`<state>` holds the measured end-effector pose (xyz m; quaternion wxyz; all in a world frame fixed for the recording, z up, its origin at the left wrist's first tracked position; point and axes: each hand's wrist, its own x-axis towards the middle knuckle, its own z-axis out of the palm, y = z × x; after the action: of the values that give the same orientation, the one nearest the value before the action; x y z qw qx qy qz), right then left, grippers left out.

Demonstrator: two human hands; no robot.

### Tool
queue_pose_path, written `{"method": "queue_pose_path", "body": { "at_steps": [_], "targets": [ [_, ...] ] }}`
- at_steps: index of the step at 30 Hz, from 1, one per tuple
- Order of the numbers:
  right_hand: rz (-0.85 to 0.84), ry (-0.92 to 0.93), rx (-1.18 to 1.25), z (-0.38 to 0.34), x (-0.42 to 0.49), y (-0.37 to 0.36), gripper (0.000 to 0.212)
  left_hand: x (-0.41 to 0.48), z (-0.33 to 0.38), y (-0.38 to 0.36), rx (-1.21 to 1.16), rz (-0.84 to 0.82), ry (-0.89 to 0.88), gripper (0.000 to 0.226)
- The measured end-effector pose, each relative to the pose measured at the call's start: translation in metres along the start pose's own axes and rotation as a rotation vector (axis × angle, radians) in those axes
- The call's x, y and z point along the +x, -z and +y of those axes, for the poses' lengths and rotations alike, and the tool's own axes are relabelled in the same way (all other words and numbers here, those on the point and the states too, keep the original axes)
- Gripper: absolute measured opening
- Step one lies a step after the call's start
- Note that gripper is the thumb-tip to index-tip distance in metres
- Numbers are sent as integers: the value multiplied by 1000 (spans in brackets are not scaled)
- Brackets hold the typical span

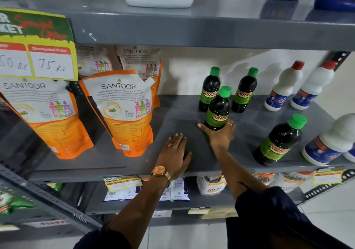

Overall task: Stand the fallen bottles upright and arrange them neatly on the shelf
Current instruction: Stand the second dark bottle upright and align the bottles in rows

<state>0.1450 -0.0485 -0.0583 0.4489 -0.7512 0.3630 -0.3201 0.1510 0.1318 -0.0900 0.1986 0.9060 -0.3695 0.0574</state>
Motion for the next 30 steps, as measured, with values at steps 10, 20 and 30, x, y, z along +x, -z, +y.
{"method": "queue_pose_path", "body": {
  "at_steps": [10,20,30],
  "targets": [
    [-29,-6,53,4,-9,14,67,0,1,1,10,-10,0,64],
    [-86,43,-73,16,-58,67,65,-12,17,5,85,-79,79,78],
    [-109,109,-52,44,-83,85,71,-31,32,-4,193,-99,146,81]
  ]
}}
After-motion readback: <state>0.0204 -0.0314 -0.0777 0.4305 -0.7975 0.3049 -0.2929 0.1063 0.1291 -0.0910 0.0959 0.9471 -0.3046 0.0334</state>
